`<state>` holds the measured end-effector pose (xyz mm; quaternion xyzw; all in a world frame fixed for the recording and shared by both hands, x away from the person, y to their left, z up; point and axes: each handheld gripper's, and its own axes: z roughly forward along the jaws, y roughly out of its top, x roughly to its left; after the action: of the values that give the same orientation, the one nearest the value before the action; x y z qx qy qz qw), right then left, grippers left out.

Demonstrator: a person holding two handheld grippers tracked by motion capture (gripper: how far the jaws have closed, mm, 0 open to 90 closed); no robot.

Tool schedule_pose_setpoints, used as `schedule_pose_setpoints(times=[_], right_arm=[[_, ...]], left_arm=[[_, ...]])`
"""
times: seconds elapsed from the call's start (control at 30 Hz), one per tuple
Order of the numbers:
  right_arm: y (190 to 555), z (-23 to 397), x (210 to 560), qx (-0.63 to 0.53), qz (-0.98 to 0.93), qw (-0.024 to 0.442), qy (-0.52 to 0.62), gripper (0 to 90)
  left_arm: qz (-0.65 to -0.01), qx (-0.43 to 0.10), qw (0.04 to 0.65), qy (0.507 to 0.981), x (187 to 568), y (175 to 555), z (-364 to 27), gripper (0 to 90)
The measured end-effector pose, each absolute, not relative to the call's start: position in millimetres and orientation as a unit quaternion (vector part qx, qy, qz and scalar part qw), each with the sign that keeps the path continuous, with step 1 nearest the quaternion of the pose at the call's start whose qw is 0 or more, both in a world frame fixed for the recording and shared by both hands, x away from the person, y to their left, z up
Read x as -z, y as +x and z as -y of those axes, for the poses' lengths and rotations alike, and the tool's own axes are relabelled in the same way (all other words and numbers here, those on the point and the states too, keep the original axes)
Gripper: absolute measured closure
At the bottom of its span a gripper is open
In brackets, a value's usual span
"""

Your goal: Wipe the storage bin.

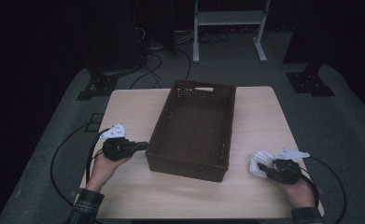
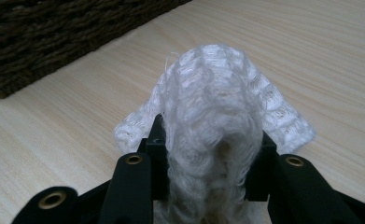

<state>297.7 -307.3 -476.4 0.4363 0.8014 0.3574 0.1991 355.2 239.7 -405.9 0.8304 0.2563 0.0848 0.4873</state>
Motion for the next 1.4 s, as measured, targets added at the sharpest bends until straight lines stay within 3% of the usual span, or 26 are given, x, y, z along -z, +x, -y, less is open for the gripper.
schedule_pose_setpoints(times=[0.87, 0.93, 1.17, 1.4], right_arm=[[272, 329, 469, -0.358, -0.784, 0.225, 0.454, 62.3], [273, 328, 469, -0.356, -0.787, 0.225, 0.45, 62.3], [274, 329, 470, -0.355, -0.786, 0.224, 0.453, 62.3], [274, 328, 470, -0.355, -0.788, 0.224, 0.451, 62.2]], left_arm=[[-0.188, -0.043, 0.506, 0.841, 411, 331, -164, 88.6], [-0.19, -0.041, 0.508, 0.839, 411, 330, -163, 84.4], [-0.198, -0.043, 0.498, 0.843, 416, 323, -170, 53.1], [-0.212, -0.057, 0.469, 0.855, 434, 314, -169, 35.9]])
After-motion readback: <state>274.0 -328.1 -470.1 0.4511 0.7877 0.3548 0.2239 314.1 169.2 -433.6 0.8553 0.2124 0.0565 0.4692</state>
